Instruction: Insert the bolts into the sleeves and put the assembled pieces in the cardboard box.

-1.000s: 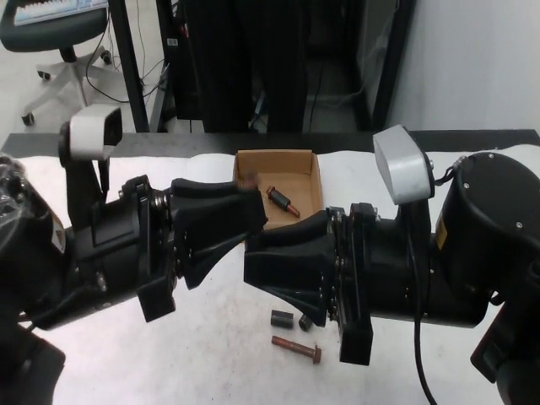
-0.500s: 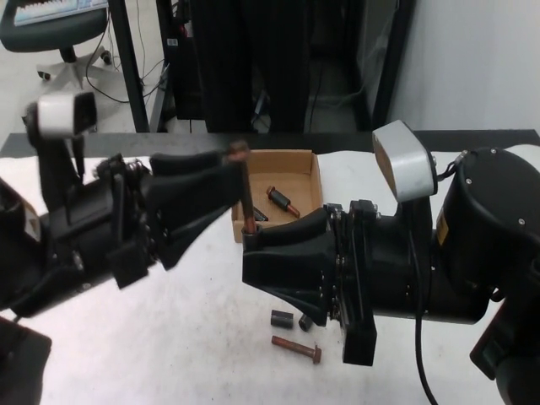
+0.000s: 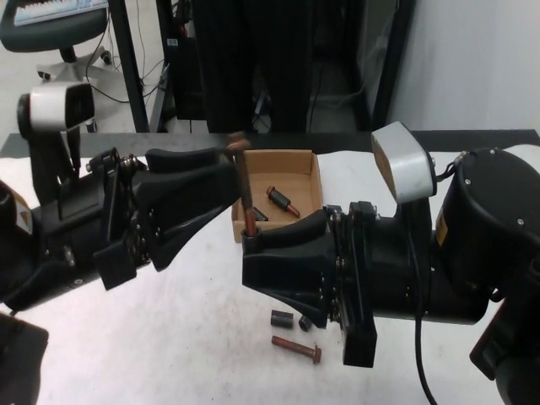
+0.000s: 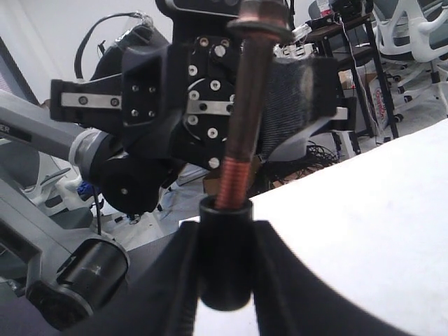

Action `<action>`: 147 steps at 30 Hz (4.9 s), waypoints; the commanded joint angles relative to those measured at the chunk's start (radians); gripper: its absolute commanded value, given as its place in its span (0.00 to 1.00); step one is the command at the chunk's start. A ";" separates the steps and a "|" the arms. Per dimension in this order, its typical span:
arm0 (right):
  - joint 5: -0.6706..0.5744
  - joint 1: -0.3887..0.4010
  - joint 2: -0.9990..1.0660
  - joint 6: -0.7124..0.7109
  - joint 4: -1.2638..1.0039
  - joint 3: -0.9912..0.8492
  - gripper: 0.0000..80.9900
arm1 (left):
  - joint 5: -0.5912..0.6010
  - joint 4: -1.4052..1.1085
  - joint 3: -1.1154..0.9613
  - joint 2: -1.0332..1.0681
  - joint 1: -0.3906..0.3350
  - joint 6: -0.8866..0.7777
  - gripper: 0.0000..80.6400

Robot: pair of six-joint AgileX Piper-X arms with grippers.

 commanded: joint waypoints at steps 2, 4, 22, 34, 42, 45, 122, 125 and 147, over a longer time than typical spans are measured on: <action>0.003 -0.002 -0.005 -0.010 -0.011 -0.011 0.01 | 0.029 -0.017 -0.011 -0.009 0.003 -0.013 0.63; 0.022 -0.002 -0.005 -0.017 -0.011 -0.011 0.01 | 0.042 -0.017 -0.011 -0.009 0.003 -0.013 0.63; 0.131 -0.002 -0.005 -0.217 -0.011 -0.011 0.01 | 0.086 -0.017 -0.011 -0.011 0.003 -0.034 0.63; 0.180 -0.002 -0.005 -0.318 -0.011 -0.011 0.01 | 0.086 -0.017 -0.011 -0.011 0.003 -0.032 0.63; 0.241 -0.002 -0.005 -0.372 -0.011 -0.011 0.01 | 0.086 -0.017 -0.011 -0.011 0.003 -0.019 0.63; 0.261 -0.002 -0.005 -0.346 -0.013 -0.011 0.01 | 0.086 -0.017 -0.011 -0.011 0.006 -0.020 0.63; 0.669 -0.302 0.893 -0.502 1.231 -1.198 0.45 | 0.091 0.006 0.046 -0.011 0.230 0.125 0.00; 0.669 -0.302 0.890 -0.502 1.237 -1.198 0.45 | 0.091 0.006 0.046 -0.011 0.230 0.125 0.00; 0.569 -0.300 0.405 -0.533 1.623 -1.027 0.01 | 0.180 0.011 0.046 -0.011 0.230 0.032 0.00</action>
